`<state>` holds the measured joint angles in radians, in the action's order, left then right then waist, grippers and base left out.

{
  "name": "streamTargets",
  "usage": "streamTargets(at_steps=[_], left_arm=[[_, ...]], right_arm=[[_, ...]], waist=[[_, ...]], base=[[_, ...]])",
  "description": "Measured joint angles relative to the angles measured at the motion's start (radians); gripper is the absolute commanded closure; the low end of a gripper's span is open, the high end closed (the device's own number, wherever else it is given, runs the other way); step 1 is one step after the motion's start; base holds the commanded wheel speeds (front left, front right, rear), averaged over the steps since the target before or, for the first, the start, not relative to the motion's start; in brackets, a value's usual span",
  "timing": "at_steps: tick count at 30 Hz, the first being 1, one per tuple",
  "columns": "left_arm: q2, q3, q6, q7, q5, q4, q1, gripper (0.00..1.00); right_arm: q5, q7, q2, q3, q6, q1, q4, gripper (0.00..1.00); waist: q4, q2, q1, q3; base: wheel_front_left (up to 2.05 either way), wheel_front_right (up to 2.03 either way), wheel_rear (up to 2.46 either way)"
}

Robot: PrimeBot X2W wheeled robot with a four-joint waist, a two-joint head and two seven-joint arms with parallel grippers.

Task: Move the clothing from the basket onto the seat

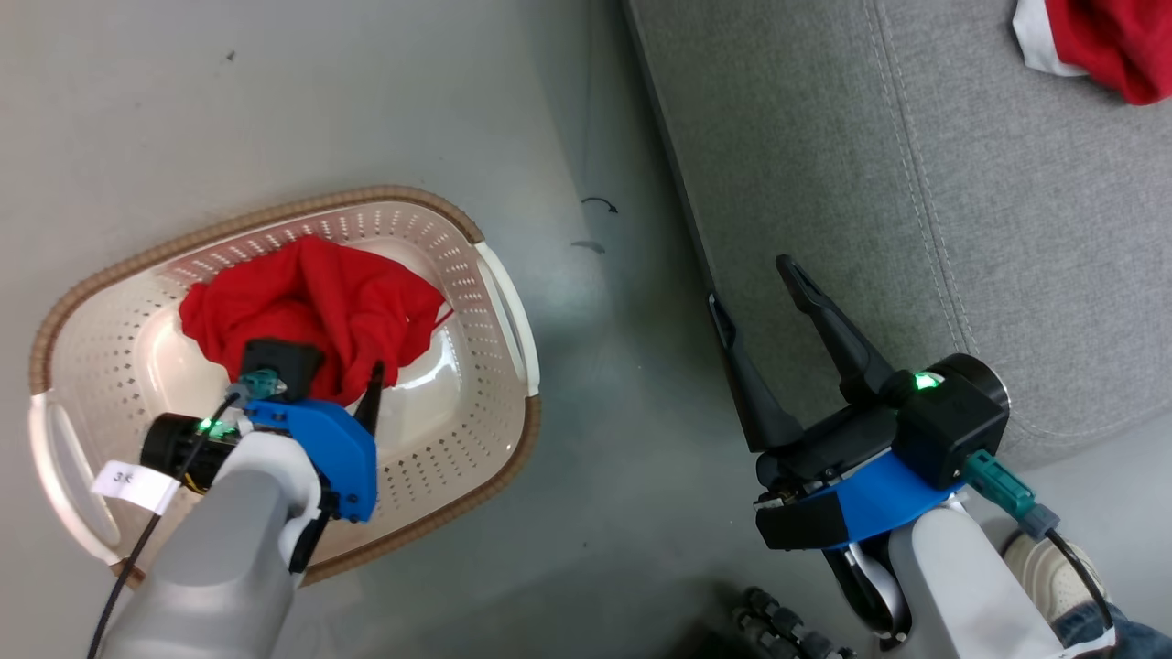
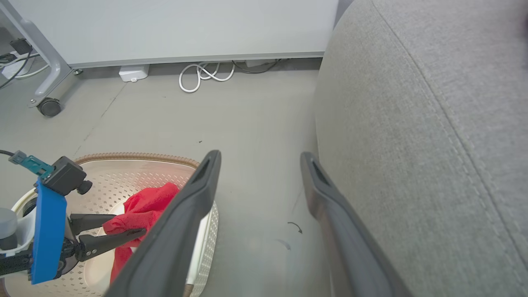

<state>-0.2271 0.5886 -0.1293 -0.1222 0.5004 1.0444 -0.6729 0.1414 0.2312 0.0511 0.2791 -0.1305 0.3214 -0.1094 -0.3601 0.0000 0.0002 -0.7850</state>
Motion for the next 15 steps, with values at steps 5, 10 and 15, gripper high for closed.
streamTargets(at_steps=[5,10,15], left_arm=[[-0.012,0.009,0.006,0.010,-0.009,0.061,-0.039,0.00],[-0.007,0.016,0.010,-0.003,-0.015,0.096,-0.066,1.00],[0.005,0.022,0.008,-0.014,-0.001,0.117,-0.074,1.00]], right_arm=[[0.017,0.012,0.000,0.009,0.000,0.016,-0.009,0.00],[0.027,0.018,0.000,0.014,0.000,0.022,-0.025,0.00],[0.029,0.023,0.000,0.016,0.000,0.030,-0.035,0.00]], waist=[[-0.019,0.0000,0.0000,-0.034],[-0.029,0.0000,-0.0001,-0.044],[-0.027,0.0000,-0.0001,-0.037]], base=[[0.00,0.00,0.00],[0.00,0.00,0.00],[0.00,0.00,0.00]])
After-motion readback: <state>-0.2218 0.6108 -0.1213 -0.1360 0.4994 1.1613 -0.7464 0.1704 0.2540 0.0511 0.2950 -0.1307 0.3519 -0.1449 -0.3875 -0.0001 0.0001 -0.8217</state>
